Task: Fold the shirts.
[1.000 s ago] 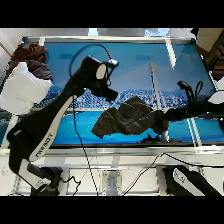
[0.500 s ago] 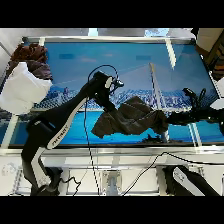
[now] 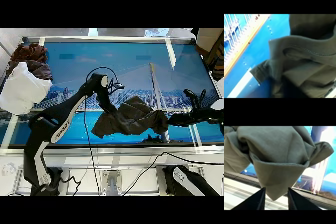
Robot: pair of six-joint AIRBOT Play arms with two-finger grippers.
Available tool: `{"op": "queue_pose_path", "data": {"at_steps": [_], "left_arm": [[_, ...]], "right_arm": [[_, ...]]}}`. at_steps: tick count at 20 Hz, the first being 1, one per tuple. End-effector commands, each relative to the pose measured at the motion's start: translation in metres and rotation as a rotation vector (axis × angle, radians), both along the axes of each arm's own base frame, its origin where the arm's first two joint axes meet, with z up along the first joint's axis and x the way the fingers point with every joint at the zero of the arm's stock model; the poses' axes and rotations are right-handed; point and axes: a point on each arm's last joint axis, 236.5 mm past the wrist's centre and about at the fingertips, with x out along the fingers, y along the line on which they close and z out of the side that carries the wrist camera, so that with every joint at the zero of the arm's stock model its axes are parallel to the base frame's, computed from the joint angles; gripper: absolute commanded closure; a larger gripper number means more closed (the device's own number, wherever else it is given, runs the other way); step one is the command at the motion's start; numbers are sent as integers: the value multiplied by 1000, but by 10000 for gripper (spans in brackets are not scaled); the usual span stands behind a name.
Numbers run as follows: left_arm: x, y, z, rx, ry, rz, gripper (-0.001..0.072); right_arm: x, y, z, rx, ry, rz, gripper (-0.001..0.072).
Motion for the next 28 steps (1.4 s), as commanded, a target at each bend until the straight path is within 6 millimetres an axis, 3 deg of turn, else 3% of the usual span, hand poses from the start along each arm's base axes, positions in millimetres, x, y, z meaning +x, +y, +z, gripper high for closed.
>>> {"op": "queue_pose_path", "data": {"at_steps": [1,3,5,8,10,12,14,15,16,20,21,23,24,26,28], "left_arm": [[2,-5,2,-50,15,10,694],[-1,-14,8,-88,33,19,695],[2,-38,31,-187,30,43,695],[32,-76,103,-374,-102,74,695],[60,-86,157,-473,-277,110,695],[70,-79,183,-487,-361,160,695],[64,-71,186,-457,-347,179,695],[58,-68,183,-441,-324,172,695],[53,-66,180,-428,-307,165,695],[52,-65,179,-423,-301,167,695],[52,-65,179,-423,-299,173,695],[54,-64,179,-421,-305,179,695],[59,-62,180,-412,-330,191,695],[89,-48,195,-388,-476,248,695],[127,-21,240,-370,-712,343,695]], "right_arm": [[-6,3,0,12,29,-1,374],[-19,8,0,35,83,6,374],[-28,11,-7,47,115,9,374],[-33,18,-18,73,131,-8,374],[-17,12,-27,46,67,-53,374],[18,-6,-30,-20,-67,-125,364],[50,-24,-26,-74,-197,-196,363],[59,-27,-23,-76,-230,-220,305],[63,-22,-21,-47,-237,-238,234],[69,5,-36,49,-202,-186,233],[75,10,-40,63,-207,-192,288],[84,21,-43,85,-227,-182,677],[89,22,-41,76,-255,-159,691],[99,14,-24,40,-322,-132,691],[120,-7,22,-47,-453,-120,692]]}}
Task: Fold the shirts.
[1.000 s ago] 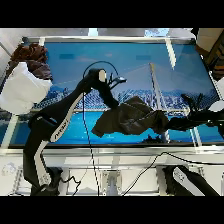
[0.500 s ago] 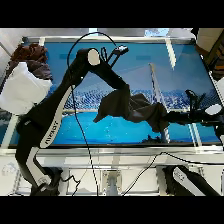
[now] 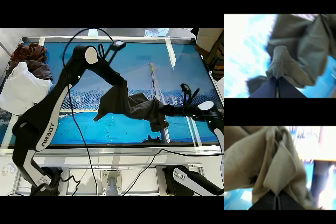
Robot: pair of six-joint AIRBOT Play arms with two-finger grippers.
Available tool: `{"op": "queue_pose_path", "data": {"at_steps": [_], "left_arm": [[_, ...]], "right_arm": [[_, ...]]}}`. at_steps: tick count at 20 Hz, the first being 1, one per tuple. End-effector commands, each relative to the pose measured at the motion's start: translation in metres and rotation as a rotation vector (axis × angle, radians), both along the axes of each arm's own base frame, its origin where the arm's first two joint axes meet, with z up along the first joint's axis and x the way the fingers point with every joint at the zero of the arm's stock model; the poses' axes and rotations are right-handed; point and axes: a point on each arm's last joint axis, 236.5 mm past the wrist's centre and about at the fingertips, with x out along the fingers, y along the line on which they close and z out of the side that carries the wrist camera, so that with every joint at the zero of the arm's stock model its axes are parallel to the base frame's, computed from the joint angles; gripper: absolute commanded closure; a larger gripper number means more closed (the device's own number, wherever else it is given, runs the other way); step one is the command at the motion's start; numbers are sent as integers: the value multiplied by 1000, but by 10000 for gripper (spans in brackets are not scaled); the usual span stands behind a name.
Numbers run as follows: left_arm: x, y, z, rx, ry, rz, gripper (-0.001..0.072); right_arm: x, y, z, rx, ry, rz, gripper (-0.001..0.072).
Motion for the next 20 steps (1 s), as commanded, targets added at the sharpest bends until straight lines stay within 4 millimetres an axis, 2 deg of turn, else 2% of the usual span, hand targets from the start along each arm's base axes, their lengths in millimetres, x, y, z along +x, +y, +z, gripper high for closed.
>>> {"op": "queue_pose_path", "data": {"at_steps": [1,2,4,5,7,8,10,12,14,16,18,20], "left_arm": [[56,45,74,15,-325,228,695],[59,60,108,-1,-412,283,695],[48,87,181,-64,-560,357,695],[33,97,215,-108,-611,368,695],[-2,117,271,-182,-688,381,696],[-20,126,294,-217,-716,387,696],[-64,141,332,-271,-760,377,696],[-107,149,354,-301,-778,347,697],[-144,150,356,-324,-731,310,698],[-164,149,333,-269,-634,296,699],[-159,153,290,-151,-540,357,699],[-147,156,220,-2,-381,451,698]], "right_arm": [[32,-24,73,-117,-209,-6,692],[39,-31,114,-142,-304,-23,692],[36,-38,208,-228,-518,-40,693],[25,-38,250,-274,-604,-40,693],[-13,-37,324,-317,-723,-94,694],[-34,-35,349,-349,-761,-106,694],[-80,-28,385,-434,-810,-107,694],[-117,-19,420,-517,-888,-129,694],[-134,-8,443,-530,-943,-127,694],[-124,2,446,-460,-953,-96,694],[-96,15,432,-312,-903,-9,694],[-61,17,410,-180,-822,65,694]]}}
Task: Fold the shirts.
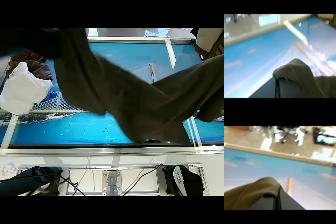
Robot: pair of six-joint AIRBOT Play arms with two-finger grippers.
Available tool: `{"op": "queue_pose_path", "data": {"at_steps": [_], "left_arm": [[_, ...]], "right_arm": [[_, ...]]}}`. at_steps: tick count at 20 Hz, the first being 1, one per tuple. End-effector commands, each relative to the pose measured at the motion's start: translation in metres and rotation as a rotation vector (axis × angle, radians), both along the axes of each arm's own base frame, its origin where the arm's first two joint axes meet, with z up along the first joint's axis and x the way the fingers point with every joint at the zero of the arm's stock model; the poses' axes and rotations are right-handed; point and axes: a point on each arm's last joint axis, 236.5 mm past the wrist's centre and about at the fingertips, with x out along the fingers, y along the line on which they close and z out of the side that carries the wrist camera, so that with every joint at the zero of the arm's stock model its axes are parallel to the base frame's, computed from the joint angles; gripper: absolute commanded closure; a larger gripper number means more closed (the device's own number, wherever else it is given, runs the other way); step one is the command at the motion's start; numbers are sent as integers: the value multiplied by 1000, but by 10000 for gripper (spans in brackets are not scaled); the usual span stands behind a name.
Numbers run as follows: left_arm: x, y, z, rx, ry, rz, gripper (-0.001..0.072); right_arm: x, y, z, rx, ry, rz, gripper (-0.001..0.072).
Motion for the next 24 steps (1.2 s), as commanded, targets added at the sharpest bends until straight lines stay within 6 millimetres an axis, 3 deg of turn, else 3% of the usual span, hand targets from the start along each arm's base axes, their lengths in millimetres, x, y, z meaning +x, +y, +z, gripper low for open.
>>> {"op": "queue_pose_path", "data": {"at_steps": [1,3,5,7,9,11,12,14,16,18,20,22,24], "left_arm": [[2,14,-105,156,282,174,697],[10,5,-186,284,427,229,697],[29,12,-253,414,477,304,698],[67,40,-298,472,500,425,698],[114,79,-317,435,507,526,698],[164,110,-299,311,406,577,699],[190,123,-275,222,324,590,699],[224,140,-218,37,211,596,699],[242,137,-163,-44,119,505,699],[247,124,-125,-79,57,433,700],[247,106,-123,-117,96,372,699],[237,82,-155,-107,226,277,699],[225,83,-196,-31,374,273,698]], "right_arm": [[44,12,-29,150,128,177,694],[82,2,-79,203,295,214,694],[114,17,-142,208,489,294,693],[139,46,-208,164,664,353,693],[156,78,-257,85,764,391,693],[169,93,-277,-27,760,379,694],[171,96,-280,-70,756,368,693],[163,105,-283,-85,782,388,694],[157,106,-283,-73,802,393,694],[160,98,-278,-82,786,350,694],[158,92,-269,-92,767,323,694],[150,90,-255,-107,742,319,694],[139,93,-244,-106,736,335,694]]}}
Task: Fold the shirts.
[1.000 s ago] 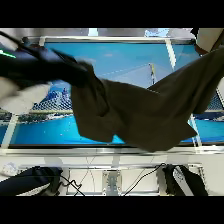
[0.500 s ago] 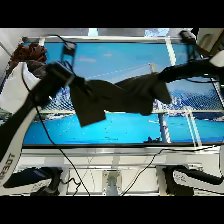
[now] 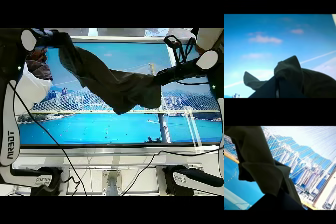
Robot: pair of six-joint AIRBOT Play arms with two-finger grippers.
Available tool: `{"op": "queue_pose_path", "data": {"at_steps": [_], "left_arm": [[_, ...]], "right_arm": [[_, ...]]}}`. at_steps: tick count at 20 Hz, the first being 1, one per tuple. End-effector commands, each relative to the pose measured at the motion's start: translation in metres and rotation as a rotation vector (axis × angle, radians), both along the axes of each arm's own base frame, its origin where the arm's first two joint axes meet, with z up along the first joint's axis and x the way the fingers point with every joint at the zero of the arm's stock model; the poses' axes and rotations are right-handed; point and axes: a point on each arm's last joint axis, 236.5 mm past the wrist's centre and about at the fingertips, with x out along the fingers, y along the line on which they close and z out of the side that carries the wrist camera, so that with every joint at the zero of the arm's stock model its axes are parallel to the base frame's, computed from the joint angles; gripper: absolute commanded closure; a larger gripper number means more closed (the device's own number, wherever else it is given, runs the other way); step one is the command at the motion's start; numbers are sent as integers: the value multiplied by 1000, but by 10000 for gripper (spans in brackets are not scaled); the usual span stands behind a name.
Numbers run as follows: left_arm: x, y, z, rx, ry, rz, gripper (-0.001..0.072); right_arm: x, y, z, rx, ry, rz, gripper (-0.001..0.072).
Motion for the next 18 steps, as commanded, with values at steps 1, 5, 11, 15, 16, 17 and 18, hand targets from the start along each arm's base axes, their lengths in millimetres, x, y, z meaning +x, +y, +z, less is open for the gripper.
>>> {"op": "queue_pose_path", "data": {"at_steps": [1,5,11,15,16,17,18], "left_arm": [[-17,0,-47,51,202,-45,698],[-22,76,-94,279,349,194,697],[-57,122,-210,295,708,334,207],[-86,103,-212,215,830,274,222],[-93,80,-209,134,850,214,222],[-98,56,-205,63,868,126,222],[-104,28,-203,-11,887,31,221]], "right_arm": [[-20,6,12,0,11,24,694],[-39,67,-6,42,40,154,694],[-86,123,-76,20,194,260,694],[-63,101,-79,-38,136,188,694],[-58,93,-80,-49,131,166,694],[-53,86,-79,-48,128,146,693],[-48,78,-79,-45,123,123,694]]}}
